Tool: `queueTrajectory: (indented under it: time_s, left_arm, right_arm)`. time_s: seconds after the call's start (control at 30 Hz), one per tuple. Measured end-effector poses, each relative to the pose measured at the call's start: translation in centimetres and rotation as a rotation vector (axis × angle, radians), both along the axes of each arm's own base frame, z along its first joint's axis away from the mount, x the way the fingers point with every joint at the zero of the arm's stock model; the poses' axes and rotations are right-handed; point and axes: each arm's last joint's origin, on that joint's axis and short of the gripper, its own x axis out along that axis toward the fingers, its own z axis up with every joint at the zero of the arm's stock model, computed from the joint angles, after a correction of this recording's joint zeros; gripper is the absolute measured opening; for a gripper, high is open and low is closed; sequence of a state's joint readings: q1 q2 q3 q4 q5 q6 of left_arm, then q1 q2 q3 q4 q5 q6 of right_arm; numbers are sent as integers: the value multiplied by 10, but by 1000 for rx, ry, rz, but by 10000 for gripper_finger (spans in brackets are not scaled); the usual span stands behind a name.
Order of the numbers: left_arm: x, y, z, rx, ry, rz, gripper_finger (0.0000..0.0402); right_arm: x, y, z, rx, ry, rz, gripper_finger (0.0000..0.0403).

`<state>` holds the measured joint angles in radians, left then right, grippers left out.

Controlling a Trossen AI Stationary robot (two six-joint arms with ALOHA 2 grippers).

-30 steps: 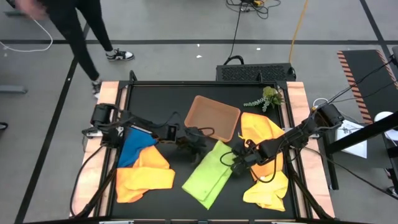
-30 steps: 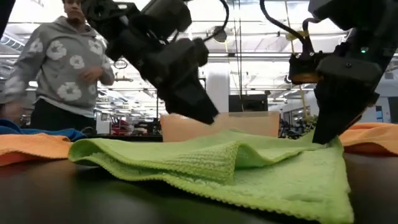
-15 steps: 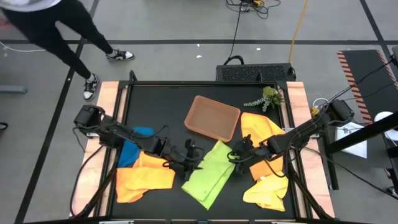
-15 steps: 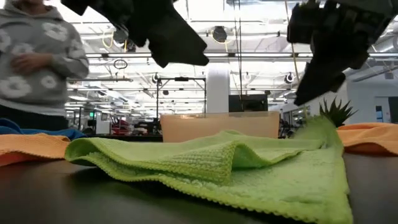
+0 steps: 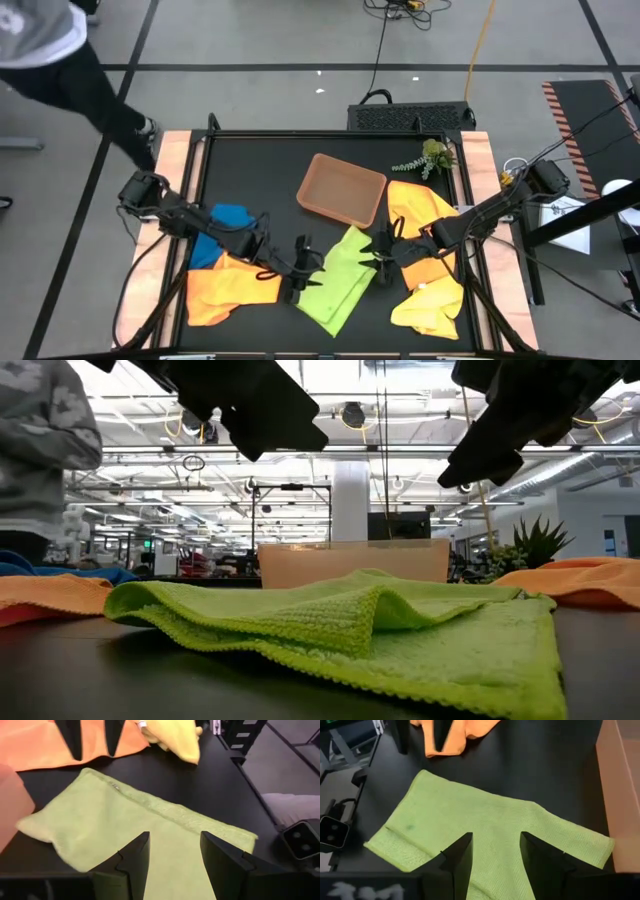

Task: Fold microfiber towels
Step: Fold the green microfiber towel

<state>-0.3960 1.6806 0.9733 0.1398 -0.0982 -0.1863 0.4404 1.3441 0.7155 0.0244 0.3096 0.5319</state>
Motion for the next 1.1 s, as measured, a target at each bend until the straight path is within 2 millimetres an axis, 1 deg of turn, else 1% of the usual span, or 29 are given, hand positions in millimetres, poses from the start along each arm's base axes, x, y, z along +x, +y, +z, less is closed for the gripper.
queueTrajectory:
  time_s: [0.1, 0.27, 0.5, 0.63, 0.83, 0.9, 0.97, 1.1]
  left_arm:
    - [-2, -6, -1, -1, 2, -12, 175]
    - [-2, -17, -8, -6, -3, -20, 175]
    - [1, -27, -24, -17, 19, -70, 179]
    - [2, -35, -32, -31, 18, -111, 201]
    - [6, -44, -51, -25, 13, -126, 240]
    - [7, -47, -53, -5, 6, -137, 246]
    - [7, -51, -49, 20, -15, -152, 247]
    - [6, -63, -48, 90, -49, -168, 240]
  right_arm:
    - [-1, -1, -4, 12, -19, -2, 157]
    - [-5, -1, -12, 64, -43, 4, 157]
    - [-7, -2, -15, 62, -38, 4, 157]
    - [-8, -1, -16, 78, -16, 46, 157]
    - [-7, 7, -30, 55, 39, 75, 157]
    - [-6, 7, -36, 50, 64, 67, 157]
    - [-5, 8, -39, 45, 75, 67, 157]
    - [-5, 8, -43, 38, 90, 66, 157]
